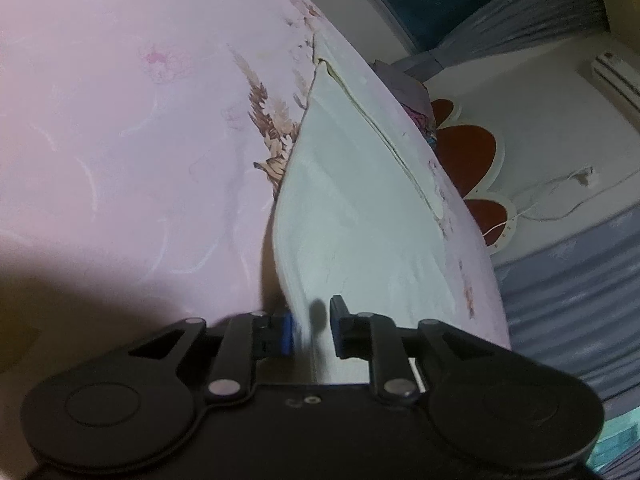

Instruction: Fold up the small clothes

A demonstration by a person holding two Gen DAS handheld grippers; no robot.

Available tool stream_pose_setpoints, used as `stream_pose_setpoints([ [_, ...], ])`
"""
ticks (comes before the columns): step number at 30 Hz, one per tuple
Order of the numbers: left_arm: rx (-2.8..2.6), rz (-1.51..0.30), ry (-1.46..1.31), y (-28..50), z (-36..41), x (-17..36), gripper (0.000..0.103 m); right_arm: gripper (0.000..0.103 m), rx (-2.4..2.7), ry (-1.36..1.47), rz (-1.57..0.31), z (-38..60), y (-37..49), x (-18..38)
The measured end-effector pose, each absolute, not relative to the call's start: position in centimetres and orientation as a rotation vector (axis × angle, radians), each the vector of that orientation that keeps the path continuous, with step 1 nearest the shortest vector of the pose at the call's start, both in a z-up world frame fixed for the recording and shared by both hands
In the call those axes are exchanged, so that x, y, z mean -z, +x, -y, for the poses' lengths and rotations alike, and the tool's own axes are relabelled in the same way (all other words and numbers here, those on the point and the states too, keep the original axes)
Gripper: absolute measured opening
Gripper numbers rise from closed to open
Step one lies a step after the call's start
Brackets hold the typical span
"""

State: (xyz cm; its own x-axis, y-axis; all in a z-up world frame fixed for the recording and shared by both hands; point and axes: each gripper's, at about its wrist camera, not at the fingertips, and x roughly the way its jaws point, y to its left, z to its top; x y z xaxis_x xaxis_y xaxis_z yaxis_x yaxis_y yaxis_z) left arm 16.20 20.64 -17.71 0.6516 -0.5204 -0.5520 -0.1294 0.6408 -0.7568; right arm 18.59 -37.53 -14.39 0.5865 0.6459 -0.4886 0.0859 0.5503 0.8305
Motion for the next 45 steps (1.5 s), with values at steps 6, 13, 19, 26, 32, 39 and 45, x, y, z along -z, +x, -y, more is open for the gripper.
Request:
stream_pose_setpoints([
  [6,0.267,-0.838,-0.904,15.2,-21.0,18.2,0.018,0.039,-0.517,0.981,-0.943,37.1,16.8,14.7],
  [13,0.277,-0.814,-0.844,15.4,-20.6,17.1,0.004,0.004,-0.553,0.938,-0.948,35.6,14.7,13.7],
  [19,0.222,-0.848,-0.746,15.4,-20.1,17.2,0.004,0.004,-0.512,0.819,-0.910,35.1,14.7,12.1],
  [26,0.248,-0.670,-0.873,15.1,-21.0,13.5,0.003,0.004,-0.526,0.829,-0.808,35.6,15.9,8.6],
  [32,0.330,-0.554,-0.847,21.0,-20.8,7.8,0.003,0.004,-0.565,0.761,-0.675,34.9,22.3,2.5],
  [39,0.354,-0.524,-0.789,31.4,-20.0,4.3,0.003,0.004,-0.512,0.725,-0.606,33.8,32.5,-1.3],
  [45,0.324,-0.592,-0.801,41.4,-20.7,5.5,0.003,0.004,-0.397,0.799,-0.675,34.1,43.0,0.7],
])
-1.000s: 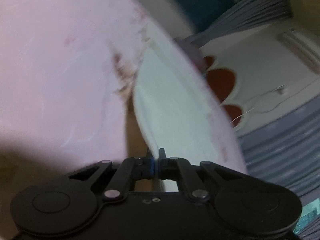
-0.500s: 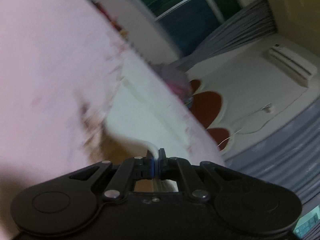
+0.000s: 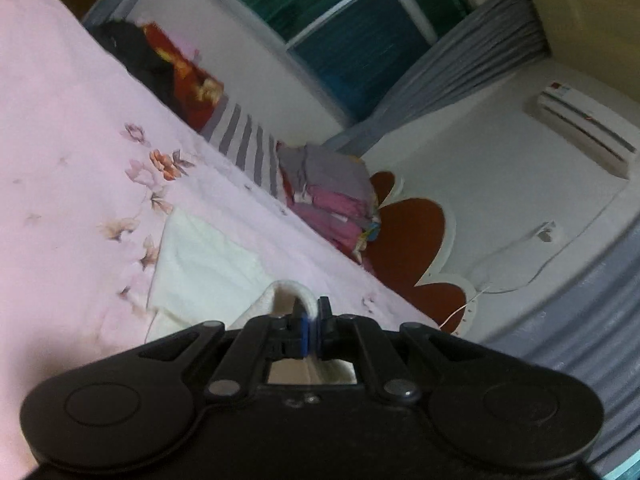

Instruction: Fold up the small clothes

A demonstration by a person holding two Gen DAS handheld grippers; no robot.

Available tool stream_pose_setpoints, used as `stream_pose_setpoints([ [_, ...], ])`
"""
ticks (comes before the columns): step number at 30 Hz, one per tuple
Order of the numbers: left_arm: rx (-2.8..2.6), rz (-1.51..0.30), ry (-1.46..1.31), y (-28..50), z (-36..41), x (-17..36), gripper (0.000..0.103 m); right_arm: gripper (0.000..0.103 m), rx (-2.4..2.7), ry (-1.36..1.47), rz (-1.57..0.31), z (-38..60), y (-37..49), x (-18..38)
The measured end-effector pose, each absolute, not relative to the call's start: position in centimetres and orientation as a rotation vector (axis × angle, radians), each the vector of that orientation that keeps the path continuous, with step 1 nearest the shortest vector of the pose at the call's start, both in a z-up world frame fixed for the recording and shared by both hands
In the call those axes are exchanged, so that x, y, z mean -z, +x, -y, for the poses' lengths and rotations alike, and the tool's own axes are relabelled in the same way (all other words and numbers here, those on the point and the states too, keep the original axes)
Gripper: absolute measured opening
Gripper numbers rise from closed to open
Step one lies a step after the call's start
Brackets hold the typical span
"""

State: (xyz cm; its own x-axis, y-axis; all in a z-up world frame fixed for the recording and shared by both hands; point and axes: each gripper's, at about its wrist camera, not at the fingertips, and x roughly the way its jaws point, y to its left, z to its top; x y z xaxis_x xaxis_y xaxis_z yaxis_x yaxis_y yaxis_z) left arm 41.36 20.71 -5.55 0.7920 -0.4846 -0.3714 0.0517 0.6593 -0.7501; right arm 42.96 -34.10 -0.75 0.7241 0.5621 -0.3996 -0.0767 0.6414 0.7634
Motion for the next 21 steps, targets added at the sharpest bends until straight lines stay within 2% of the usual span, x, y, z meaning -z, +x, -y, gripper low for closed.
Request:
stream_pose_setpoints([
  [8,0.292,-0.753,-0.776,52.0,-21.3,10.0,0.003,0.004,-0.315,0.865,-0.800,34.1,52.1,6.8],
  [15,0.310,-0.825,-0.792,56.7,-21.3,13.8,0.004,0.005,-0.270,0.854,-0.856,33.7,55.5,9.4],
  [16,0.312,-0.817,-0.800,56.9,-21.4,14.0,0.014,0.005,-0.274,0.849,-0.845,33.7,55.7,9.4],
  [17,0.306,-0.799,-0.815,57.0,-21.6,14.2,0.031,0.022,-0.269,0.841,-0.836,33.6,56.0,9.4],
  [18,0.303,-0.782,-0.827,57.0,-21.7,14.1,0.040,0.074,-0.245,0.830,-0.828,33.7,56.1,9.3],
  [19,0.298,-0.766,-0.832,56.9,-21.9,14.0,0.050,0.091,-0.217,0.818,-0.795,33.9,55.9,9.0],
  [21,0.307,-0.740,-0.816,56.8,-22.1,13.5,0.053,0.093,-0.206,0.791,-0.700,34.5,55.1,8.2],
])
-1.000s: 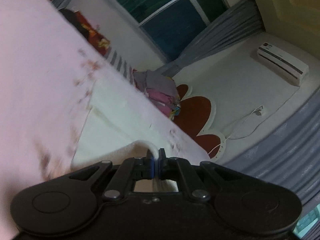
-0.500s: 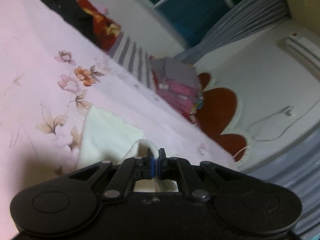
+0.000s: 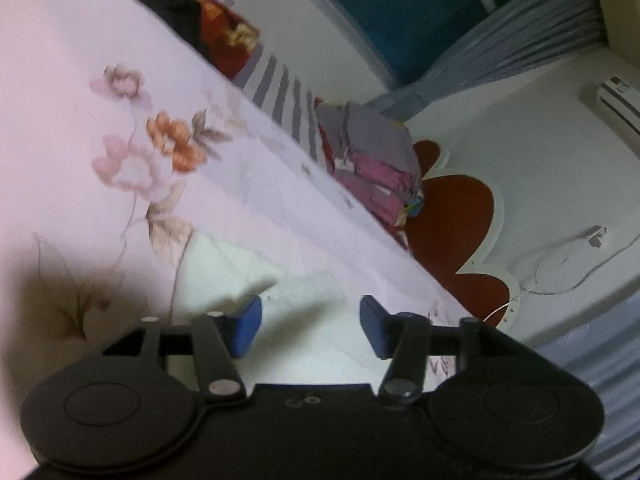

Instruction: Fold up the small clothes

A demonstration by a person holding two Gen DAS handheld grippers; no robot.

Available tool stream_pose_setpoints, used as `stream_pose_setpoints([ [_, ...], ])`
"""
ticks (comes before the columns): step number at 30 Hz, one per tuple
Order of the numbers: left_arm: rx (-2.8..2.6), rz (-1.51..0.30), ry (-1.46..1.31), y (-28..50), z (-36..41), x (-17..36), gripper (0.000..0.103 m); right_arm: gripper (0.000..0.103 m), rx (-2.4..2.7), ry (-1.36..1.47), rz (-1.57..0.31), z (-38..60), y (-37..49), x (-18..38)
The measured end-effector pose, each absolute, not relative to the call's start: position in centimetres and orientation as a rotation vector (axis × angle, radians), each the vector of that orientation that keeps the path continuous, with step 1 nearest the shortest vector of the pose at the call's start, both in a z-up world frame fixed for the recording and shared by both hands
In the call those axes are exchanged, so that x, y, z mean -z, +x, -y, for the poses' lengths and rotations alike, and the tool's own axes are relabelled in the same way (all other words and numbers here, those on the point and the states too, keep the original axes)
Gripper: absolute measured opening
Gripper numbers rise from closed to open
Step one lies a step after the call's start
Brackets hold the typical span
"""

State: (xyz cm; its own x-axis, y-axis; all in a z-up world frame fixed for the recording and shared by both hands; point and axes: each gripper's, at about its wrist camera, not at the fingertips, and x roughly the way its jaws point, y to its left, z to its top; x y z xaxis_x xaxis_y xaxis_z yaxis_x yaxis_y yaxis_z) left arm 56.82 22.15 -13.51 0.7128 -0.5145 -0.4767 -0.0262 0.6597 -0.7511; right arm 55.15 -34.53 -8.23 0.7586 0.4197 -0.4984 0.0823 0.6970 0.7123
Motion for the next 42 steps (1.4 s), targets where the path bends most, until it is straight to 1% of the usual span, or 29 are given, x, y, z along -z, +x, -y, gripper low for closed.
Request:
stream_pose_setpoints([
  [1,0.311,-0.742,-0.795,56.9,-22.2,13.3,0.053,0.093,-0.206,0.792,-0.712,34.8,55.3,8.3],
  [2,0.311,-0.757,-0.753,57.0,-22.0,13.2,0.053,0.091,-0.207,0.778,-0.717,35.0,55.2,8.3],
  [3,0.312,-0.777,-0.694,57.2,-21.7,13.0,0.052,0.085,-0.208,0.746,-0.718,34.9,55.1,8.3],
  [4,0.313,-0.797,-0.626,57.4,-21.2,12.8,0.050,0.082,-0.209,0.711,-0.729,34.8,55.2,8.3],
  [6,0.326,-0.832,-0.510,57.8,-20.2,12.7,0.043,0.068,-0.220,0.637,-0.772,34.2,55.5,8.7],
  [10,0.314,-0.889,-0.307,58.4,-18.0,13.2,0.030,0.062,-0.248,0.462,-0.821,31.5,55.9,9.3],
  [11,0.311,-0.895,-0.280,58.6,-17.7,13.4,0.022,0.053,-0.254,0.419,-0.832,30.8,56.0,9.6],
  [12,0.309,-0.895,-0.265,58.6,-17.5,13.4,0.016,0.039,-0.270,0.386,-0.848,30.2,56.2,10.0],
  [13,0.310,-0.895,-0.260,58.6,-17.4,13.4,0.006,0.034,-0.286,0.360,-0.865,29.6,56.4,10.5],
  [14,0.315,-0.894,-0.258,58.6,-17.3,13.5,0.002,0.030,-0.294,0.327,-0.880,29.1,56.5,10.8],
  [16,0.319,-0.882,-0.253,58.5,-17.3,13.5,0.002,0.016,-0.280,0.236,-0.891,27.9,56.5,11.2],
  [17,0.320,-0.865,-0.249,58.3,-17.4,13.4,0.001,0.002,-0.277,0.206,-0.885,27.6,56.3,11.1],
  [21,0.297,-0.791,-0.258,58.1,-18.1,12.7,0.001,0.002,-0.240,0.231,-0.782,28.4,55.2,10.0],
  [23,0.277,-0.822,-0.251,58.5,-18.1,13.3,0.001,0.002,-0.236,0.234,-0.807,28.5,55.3,10.4],
  [24,0.270,-0.840,-0.250,58.8,-18.1,13.8,0.002,0.002,-0.226,0.190,-0.838,28.0,55.6,10.9],
  [26,0.255,-0.838,-0.272,58.7,-18.4,14.2,0.012,0.003,-0.181,0.132,-0.856,27.4,55.7,11.5],
  [27,0.229,-0.833,-0.282,58.5,-18.6,13.9,0.021,0.016,-0.164,0.148,-0.845,27.5,55.5,11.5],
  [28,0.186,-0.814,-0.273,57.9,-18.6,13.2,0.035,0.026,-0.136,0.156,-0.832,27.7,55.2,11.1],
  [29,0.182,-0.775,-0.269,57.0,-18.4,12.4,0.036,0.039,-0.110,0.150,-0.789,27.7,54.6,10.4],
  [31,0.250,-0.726,-0.267,55.5,-16.7,11.2,0.036,0.040,-0.160,0.161,-0.717,26.8,53.3,8.8],
  [34,0.411,-0.728,-0.146,54.6,-11.0,10.6,0.037,0.040,-0.331,0.121,-0.744,22.4,52.6,8.5],
  [37,0.566,-0.776,-0.040,54.5,-6.1,11.4,0.040,0.040,-0.499,0.048,-0.776,17.4,52.0,9.1],
  [40,0.559,-0.808,-0.003,55.7,-4.8,12.7,0.040,0.040,-0.515,-0.017,-0.792,15.6,52.3,10.2],
  [42,0.488,-0.800,-0.014,57.1,-5.9,13.5,0.038,0.040,-0.387,-0.027,-0.801,16.2,53.4,11.0],
])
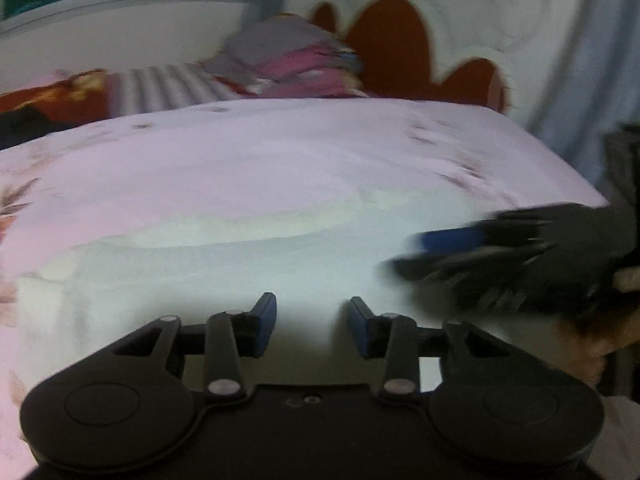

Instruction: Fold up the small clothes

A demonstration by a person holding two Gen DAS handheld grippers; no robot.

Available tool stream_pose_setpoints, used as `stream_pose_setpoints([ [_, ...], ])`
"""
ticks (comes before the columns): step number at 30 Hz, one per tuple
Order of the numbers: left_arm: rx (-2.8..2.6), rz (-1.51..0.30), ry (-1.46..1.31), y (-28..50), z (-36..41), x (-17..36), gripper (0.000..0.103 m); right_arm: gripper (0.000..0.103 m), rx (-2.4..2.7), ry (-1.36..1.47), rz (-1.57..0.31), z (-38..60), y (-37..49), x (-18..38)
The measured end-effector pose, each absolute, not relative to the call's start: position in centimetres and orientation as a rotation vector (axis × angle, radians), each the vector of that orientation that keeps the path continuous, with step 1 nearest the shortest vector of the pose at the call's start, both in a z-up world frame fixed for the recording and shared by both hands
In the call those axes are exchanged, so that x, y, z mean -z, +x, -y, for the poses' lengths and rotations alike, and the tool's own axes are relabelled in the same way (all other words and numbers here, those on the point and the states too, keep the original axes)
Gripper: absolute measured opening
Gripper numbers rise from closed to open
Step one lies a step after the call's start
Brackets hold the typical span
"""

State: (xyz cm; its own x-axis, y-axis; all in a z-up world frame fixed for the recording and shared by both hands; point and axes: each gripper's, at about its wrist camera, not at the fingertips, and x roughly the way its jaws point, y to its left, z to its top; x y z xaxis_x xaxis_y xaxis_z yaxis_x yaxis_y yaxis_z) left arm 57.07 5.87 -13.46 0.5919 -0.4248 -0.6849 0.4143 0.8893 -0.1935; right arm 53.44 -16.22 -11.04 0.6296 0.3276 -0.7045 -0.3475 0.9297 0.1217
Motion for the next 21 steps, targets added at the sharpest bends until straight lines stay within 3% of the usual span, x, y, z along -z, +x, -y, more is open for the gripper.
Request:
stream_pose_setpoints([
  [6,0.393,-0.786,-0.156,57.0,-10.4,13.9,0.035,0.040,-0.240,0.067,-0.836,20.4,54.8,10.7],
  [8,0.353,-0.743,-0.133,55.2,-10.2,12.5,0.053,0.040,-0.235,0.039,-0.815,20.2,53.4,9.4],
  [10,0.367,-0.693,-0.098,53.4,-9.1,11.4,0.060,0.040,-0.301,0.050,-0.791,19.8,51.8,8.7],
  [16,0.409,-0.729,0.015,51.1,-5.5,12.9,0.060,0.041,-0.468,-0.059,-0.801,15.3,48.1,10.0],
  [17,0.386,-0.745,0.018,50.9,-6.2,13.3,0.060,0.045,-0.458,-0.087,-0.791,15.3,47.7,10.3],
  [18,0.363,-0.750,0.015,50.7,-7.1,13.4,0.060,0.063,-0.434,-0.101,-0.789,15.7,47.5,10.3],
  [19,0.331,-0.748,0.012,50.5,-8.3,13.4,0.059,0.072,-0.388,-0.110,-0.787,16.7,47.6,10.5],
  [21,0.271,-0.750,0.019,50.2,-10.3,13.4,0.059,0.076,-0.189,-0.154,-0.782,19.3,47.9,11.1],
])
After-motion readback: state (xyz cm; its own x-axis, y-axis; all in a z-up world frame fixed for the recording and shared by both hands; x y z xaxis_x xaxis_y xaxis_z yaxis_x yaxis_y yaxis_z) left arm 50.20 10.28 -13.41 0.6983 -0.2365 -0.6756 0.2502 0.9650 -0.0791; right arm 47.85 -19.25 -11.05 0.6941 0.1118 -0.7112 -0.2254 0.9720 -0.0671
